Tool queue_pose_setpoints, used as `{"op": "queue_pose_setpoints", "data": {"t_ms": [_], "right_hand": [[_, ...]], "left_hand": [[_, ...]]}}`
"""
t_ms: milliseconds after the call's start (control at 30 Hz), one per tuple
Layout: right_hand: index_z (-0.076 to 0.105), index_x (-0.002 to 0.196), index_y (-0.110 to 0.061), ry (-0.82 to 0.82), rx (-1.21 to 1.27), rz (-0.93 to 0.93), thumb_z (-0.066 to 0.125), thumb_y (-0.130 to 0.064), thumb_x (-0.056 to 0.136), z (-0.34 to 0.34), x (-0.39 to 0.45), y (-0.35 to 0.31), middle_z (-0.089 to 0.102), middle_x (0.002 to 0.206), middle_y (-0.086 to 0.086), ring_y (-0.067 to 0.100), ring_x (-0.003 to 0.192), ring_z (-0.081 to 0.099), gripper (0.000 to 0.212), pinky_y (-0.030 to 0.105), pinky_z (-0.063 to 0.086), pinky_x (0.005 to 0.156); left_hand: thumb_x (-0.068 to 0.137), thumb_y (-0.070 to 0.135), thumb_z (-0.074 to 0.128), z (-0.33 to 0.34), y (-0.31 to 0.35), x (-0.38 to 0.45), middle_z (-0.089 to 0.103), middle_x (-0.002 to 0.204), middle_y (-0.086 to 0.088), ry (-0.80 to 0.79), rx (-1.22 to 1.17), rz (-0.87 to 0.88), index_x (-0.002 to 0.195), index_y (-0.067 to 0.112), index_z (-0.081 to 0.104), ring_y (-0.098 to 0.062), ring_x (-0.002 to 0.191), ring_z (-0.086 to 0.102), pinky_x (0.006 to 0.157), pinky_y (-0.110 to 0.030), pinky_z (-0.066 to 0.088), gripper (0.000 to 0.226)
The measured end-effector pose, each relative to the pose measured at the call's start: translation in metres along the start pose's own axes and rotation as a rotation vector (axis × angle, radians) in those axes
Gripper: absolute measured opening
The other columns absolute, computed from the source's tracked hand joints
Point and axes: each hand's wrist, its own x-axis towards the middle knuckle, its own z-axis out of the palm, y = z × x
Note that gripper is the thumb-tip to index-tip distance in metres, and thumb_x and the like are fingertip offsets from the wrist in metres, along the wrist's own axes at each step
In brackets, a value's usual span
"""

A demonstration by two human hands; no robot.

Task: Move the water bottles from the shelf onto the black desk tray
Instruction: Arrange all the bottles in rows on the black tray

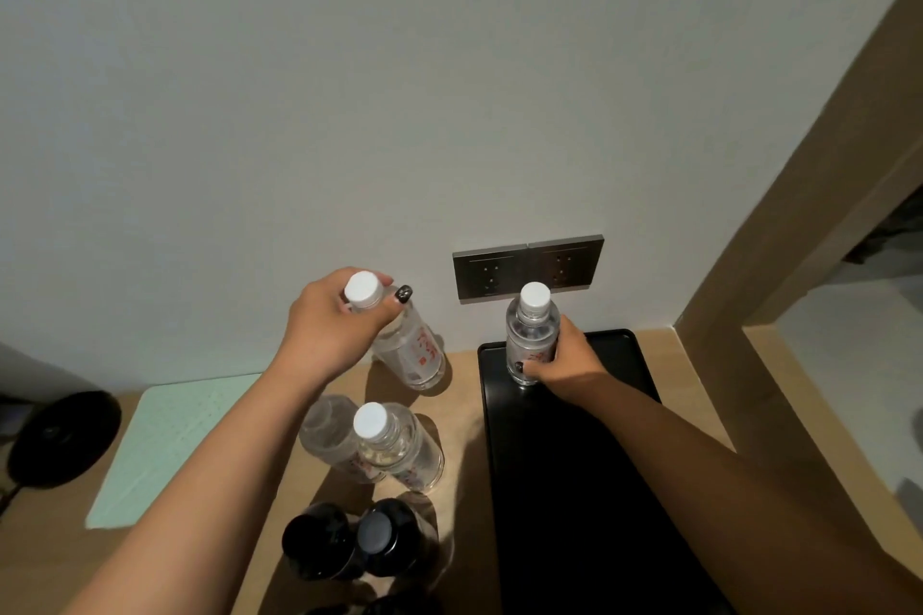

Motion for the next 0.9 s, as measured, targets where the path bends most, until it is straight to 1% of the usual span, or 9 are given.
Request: {"op": "queue_pose_setpoints", "data": {"t_ms": [133, 267, 400, 500, 600, 700, 767, 833, 900], "right_hand": [[0.026, 0.145, -0.011, -0.101, -0.087, 0.347, 0.08, -0.024, 0.071, -0.002, -0.035, -0.001, 0.035, 0.146, 0.014, 0.031, 0.129, 0.043, 0.093, 0.04, 0.042, 0.105], [0.035, 0.141, -0.018, -0.019, -0.073, 0.038, 0.076, -0.028, 0.077, 0.001, -0.082, -0.003, 0.037, 0.142, 0.006, 0.021, 0.125, 0.045, 0.077, 0.022, 0.036, 0.087], [0.037, 0.141, -0.018, 0.077, 0.009, -0.297, 0.078, -0.02, 0.075, 0.009, -0.106, -0.001, 0.043, 0.14, 0.003, 0.013, 0.125, 0.046, 0.078, 0.019, 0.039, 0.099], [0.045, 0.134, -0.014, 0.135, 0.035, -0.376, 0.075, -0.021, 0.078, 0.008, -0.108, 0.013, 0.055, 0.128, 0.002, 0.009, 0.115, 0.054, 0.064, 0.028, 0.047, 0.101], [0.05, 0.127, -0.016, 0.183, 0.018, -0.351, 0.075, -0.024, 0.078, 0.0, -0.102, 0.028, 0.059, 0.12, 0.0, 0.007, 0.107, 0.058, 0.056, 0.022, 0.049, 0.094], [0.052, 0.124, -0.019, 0.242, -0.006, -0.308, 0.077, -0.024, 0.075, -0.008, -0.084, 0.04, 0.06, 0.116, -0.002, 0.007, 0.101, 0.058, 0.055, 0.016, 0.047, 0.085], [0.054, 0.118, -0.018, 0.315, 0.011, -0.255, 0.08, -0.024, 0.072, -0.013, -0.068, 0.049, 0.061, 0.112, 0.0, 0.011, 0.098, 0.06, 0.054, 0.016, 0.046, 0.079], [0.054, 0.118, -0.015, 0.325, 0.062, -0.154, 0.08, -0.016, 0.07, -0.022, -0.052, 0.058, 0.062, 0.112, 0.002, 0.015, 0.101, 0.06, 0.055, 0.019, 0.045, 0.08], [0.054, 0.116, -0.015, 0.338, 0.11, -0.093, 0.079, -0.014, 0.07, -0.029, -0.038, 0.067, 0.064, 0.112, 0.001, 0.015, 0.104, 0.06, 0.052, 0.022, 0.045, 0.082]], "left_hand": [[0.077, 0.022, 0.077, 0.006, 0.025, -0.01, 0.072, 0.092, 0.005, -0.091, 0.005, 0.06, 0.096, 0.026, 0.073, -0.015, 0.086, 0.065, 0.077, -0.036, 0.056, 0.019], [0.075, 0.021, 0.079, 0.025, 0.044, -0.024, 0.072, 0.094, 0.007, -0.259, 0.066, 0.126, 0.099, 0.027, 0.073, -0.011, 0.087, 0.066, 0.073, -0.029, 0.054, 0.024], [0.072, 0.017, 0.081, 0.056, 0.053, -0.037, 0.074, 0.097, 0.004, -0.477, 0.119, 0.175, 0.1, 0.026, 0.074, -0.015, 0.094, 0.069, 0.088, -0.044, 0.055, 0.03], [0.069, 0.022, 0.082, 0.079, 0.055, -0.043, 0.074, 0.102, 0.002, -0.587, 0.05, 0.168, 0.098, 0.027, 0.075, -0.017, 0.099, 0.069, 0.09, -0.047, 0.055, 0.03], [0.073, 0.015, 0.081, 0.097, 0.056, -0.045, 0.071, 0.106, 0.004, -0.64, 0.061, 0.182, 0.101, 0.025, 0.074, -0.01, 0.1, 0.067, 0.092, -0.042, 0.055, 0.031], [0.067, 0.014, 0.085, 0.106, 0.064, -0.045, 0.069, 0.107, 0.007, -0.593, 0.102, 0.248, 0.111, 0.024, 0.069, -0.001, 0.095, 0.066, 0.089, -0.03, 0.056, 0.048], [0.062, 0.012, 0.088, 0.108, 0.069, -0.039, 0.067, 0.104, 0.008, -0.452, 0.019, 0.247, 0.116, 0.024, 0.064, 0.001, 0.084, 0.065, 0.08, -0.018, 0.055, 0.06], [0.06, 0.01, 0.088, 0.109, 0.069, -0.025, 0.064, 0.101, 0.005, -0.25, -0.021, 0.264, 0.116, 0.026, 0.061, -0.003, 0.082, 0.063, 0.08, -0.021, 0.055, 0.064], [0.063, 0.012, 0.087, 0.112, 0.065, -0.012, 0.061, 0.107, 0.003, -0.143, 0.11, 0.321, 0.117, 0.027, 0.061, -0.006, 0.091, 0.06, 0.084, -0.021, 0.05, 0.062]]}}
